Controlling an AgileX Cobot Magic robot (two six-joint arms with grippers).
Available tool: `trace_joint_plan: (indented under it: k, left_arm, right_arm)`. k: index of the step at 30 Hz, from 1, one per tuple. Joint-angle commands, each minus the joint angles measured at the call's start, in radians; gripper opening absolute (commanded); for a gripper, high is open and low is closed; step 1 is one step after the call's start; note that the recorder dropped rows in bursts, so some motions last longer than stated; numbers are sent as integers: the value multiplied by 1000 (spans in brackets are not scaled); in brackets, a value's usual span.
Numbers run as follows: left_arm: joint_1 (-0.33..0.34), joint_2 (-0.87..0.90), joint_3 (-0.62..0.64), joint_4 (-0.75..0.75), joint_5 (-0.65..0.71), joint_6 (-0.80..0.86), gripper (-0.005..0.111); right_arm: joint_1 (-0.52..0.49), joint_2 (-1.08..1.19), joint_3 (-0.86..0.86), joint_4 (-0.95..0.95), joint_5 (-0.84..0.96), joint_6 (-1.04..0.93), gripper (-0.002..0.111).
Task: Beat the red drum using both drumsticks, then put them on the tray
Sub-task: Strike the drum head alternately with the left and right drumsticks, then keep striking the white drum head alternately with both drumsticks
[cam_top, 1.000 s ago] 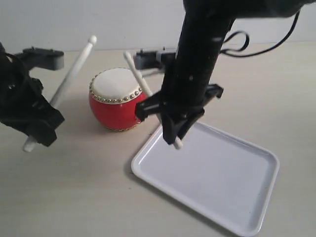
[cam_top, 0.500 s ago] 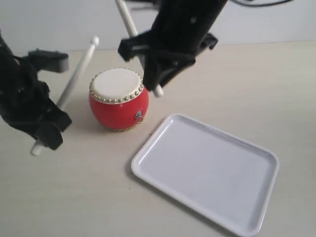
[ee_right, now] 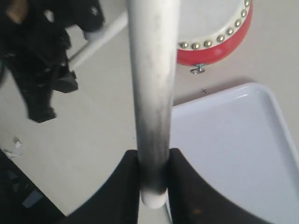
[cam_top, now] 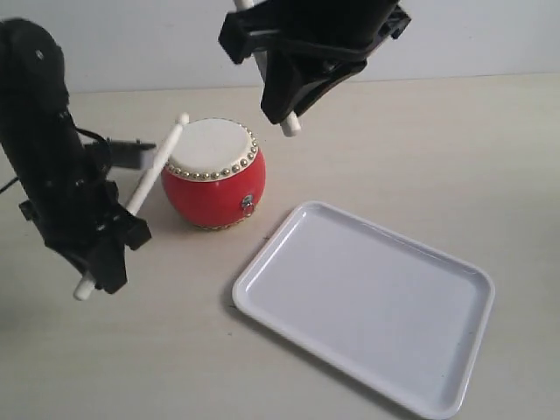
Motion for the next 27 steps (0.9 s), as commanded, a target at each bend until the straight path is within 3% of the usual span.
trace_joint_plan:
  k: [1, 9, 18, 27]
  left_arm:
    - [0, -214, -10, -8, 19, 5, 0]
    - [0, -460, -10, 13, 19, 1, 0]
    - [0, -387, -10, 6, -18, -2, 0]
    - [0, -385, -11, 3, -3, -2, 0]
  right_arm:
    - [1, 135, 56, 4, -5, 0, 0]
    - [1, 313, 145, 79, -5, 0, 0]
    - [1, 228, 117, 0, -5, -5, 0]
    - [7, 337, 203, 1, -5, 10, 0]
